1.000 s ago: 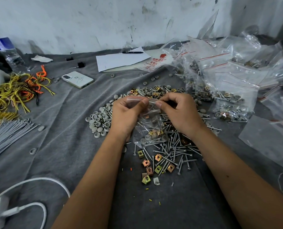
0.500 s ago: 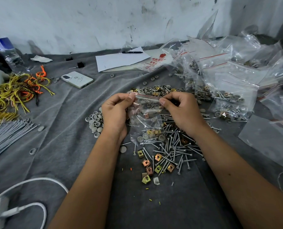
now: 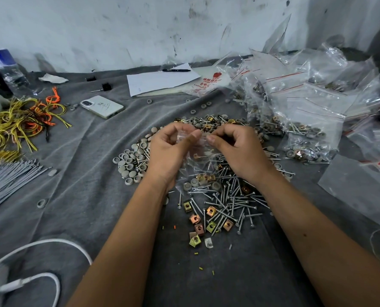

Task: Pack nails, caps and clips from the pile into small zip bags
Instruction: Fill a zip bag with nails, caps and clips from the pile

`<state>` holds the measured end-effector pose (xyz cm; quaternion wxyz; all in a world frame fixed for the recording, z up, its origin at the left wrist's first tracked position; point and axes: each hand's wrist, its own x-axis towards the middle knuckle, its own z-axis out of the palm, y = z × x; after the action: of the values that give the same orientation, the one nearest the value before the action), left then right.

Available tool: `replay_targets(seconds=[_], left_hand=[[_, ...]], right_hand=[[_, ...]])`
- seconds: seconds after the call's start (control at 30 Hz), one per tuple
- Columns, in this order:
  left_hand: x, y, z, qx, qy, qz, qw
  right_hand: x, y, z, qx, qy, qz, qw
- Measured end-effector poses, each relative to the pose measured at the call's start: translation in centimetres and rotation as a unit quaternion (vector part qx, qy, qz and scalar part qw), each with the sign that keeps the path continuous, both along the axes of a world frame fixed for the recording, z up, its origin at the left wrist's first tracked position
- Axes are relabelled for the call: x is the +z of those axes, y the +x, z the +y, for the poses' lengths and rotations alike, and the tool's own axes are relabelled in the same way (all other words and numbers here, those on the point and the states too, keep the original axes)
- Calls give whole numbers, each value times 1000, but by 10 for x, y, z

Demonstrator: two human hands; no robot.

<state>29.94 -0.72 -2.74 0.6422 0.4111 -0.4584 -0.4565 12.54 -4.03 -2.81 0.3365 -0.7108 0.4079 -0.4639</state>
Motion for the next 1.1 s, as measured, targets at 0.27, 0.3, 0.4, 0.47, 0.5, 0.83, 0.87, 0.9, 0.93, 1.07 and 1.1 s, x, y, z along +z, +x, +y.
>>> replay_targets(seconds=[0.27, 0.3, 0.4, 0.47, 0.5, 0.83, 0.87, 0.9, 0.93, 1.07, 1.1], left_hand=[[-4, 6, -1, 44, -41, 11, 998], [-5, 7, -1, 44, -41, 12, 998], [-6, 9, -1, 58, -24, 17, 998], [-6, 12, -3, 79, -15, 27, 996], [-7, 13, -4, 88, -15, 33, 996], [-4, 13, -4, 52, -25, 27, 998], [-4, 10, -3, 32, -20, 17, 999], [-4, 7, -3, 14, -15, 5, 1000], [-4, 5, -2, 1, -12, -9, 1000], [-4, 1, -2, -14, -17, -48, 999], [-5, 1, -2, -14, -19, -50, 998]], right_hand=[[-2, -1, -2, 3, -4, -4, 1000], [-2, -1, -3, 3, -8, -4, 1000], [1, -2, -2, 11, -19, -7, 1000], [1, -3, -2, 11, -27, -11, 1000], [0, -4, -2, 7, -27, -15, 999], [-4, -4, -3, 46, 9, -19, 999], [-4, -4, -3, 46, -2, -19, 999], [-3, -3, -3, 44, -13, -20, 999], [-2, -4, -3, 44, -21, -20, 999], [1, -7, -2, 44, -37, -17, 998], [2, -7, -2, 44, -42, -14, 998]])
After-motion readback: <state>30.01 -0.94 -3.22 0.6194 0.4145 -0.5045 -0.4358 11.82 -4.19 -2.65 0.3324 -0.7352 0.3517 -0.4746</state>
